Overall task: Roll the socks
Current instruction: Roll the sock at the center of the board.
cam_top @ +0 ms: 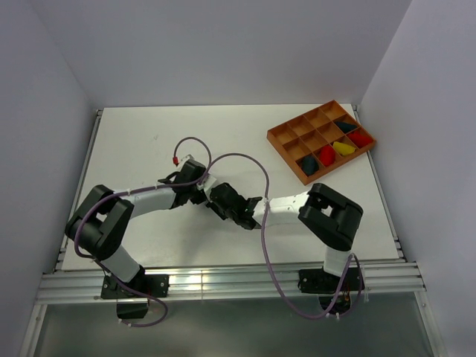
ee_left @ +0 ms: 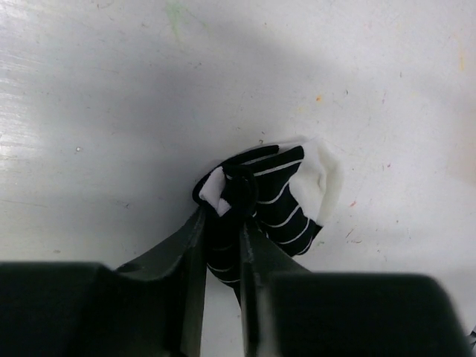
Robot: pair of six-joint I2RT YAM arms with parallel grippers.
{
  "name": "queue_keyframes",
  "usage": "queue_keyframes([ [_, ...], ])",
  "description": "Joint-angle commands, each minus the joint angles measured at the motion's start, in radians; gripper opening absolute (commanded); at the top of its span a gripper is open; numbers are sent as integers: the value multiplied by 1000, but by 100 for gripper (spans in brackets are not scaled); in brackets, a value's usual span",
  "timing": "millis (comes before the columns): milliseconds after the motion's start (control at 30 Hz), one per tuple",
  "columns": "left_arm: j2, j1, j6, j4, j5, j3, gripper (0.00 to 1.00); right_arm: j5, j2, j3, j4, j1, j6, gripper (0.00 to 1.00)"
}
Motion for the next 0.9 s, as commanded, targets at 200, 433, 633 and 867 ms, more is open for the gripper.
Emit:
queue_keyframes([
  [200,-155,-23,32,28,-17,-75,55,-564,-15,107,-293,-212,174,0],
  [433,-286,-21,-6,46,-63,-162,57,-959,105,181,-333,-336,292,0],
  [633,-353,-21,-40,92,-69,-227,58,-1180,180,199,-253,-407,389,0],
  [867,-283,-21,-64,126,-28,-213,57,-1245,240,215,-210,-467,460,0],
])
